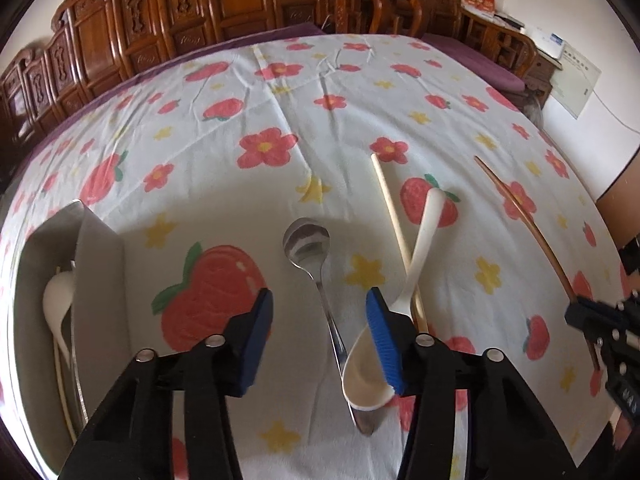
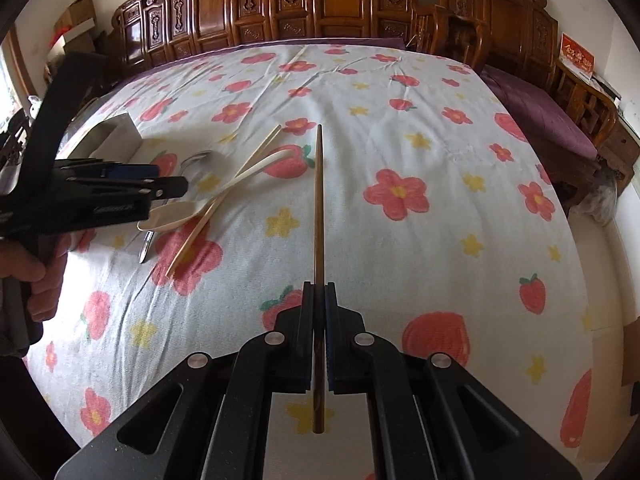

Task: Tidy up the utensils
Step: 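Grasp the metal spoon with the left gripper while the right holds the chopstick, then carry the metal spoon and chopstick over the metal tray with both grippers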

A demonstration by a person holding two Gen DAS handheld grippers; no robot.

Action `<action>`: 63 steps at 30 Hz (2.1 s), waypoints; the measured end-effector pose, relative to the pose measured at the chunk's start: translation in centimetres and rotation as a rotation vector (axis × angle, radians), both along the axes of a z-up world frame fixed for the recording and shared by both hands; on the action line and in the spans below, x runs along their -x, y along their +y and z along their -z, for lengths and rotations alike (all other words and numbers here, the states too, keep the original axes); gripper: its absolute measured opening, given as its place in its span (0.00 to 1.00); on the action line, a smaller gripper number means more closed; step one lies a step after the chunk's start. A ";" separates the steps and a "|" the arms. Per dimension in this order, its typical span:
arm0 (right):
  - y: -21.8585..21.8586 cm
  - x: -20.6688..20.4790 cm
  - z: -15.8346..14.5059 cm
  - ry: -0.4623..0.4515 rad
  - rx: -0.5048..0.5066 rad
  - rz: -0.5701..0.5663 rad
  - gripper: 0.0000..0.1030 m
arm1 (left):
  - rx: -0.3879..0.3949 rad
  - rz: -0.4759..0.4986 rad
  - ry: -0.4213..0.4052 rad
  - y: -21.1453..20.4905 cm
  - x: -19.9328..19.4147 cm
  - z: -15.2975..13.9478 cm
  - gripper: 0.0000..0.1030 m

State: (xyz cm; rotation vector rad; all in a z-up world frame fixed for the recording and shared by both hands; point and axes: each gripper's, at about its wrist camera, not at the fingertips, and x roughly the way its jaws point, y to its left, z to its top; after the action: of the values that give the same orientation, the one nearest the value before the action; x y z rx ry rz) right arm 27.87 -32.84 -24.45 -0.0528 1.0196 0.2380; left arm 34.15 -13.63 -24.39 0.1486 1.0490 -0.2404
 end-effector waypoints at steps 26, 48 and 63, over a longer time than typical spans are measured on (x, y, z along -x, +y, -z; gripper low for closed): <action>1.7 0.7 -1.4 -0.031 -0.033 -0.036 0.06 | -0.069 -0.033 -0.047 0.9 0.5 -3.2 0.03; 6.6 2.4 -4.2 -0.087 -0.042 -0.126 0.06 | -0.021 -0.038 -0.214 6.0 5.9 -11.0 0.03; 13.9 2.7 -7.5 -0.137 -0.083 -0.202 0.06 | -0.034 -0.102 -0.260 13.0 10.4 -14.1 0.03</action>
State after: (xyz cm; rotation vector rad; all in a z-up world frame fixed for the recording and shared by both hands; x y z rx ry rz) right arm 25.20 -18.96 -16.95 -0.0956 0.8676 0.4551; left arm 23.77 -0.68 -10.26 0.1516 0.7998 -0.1073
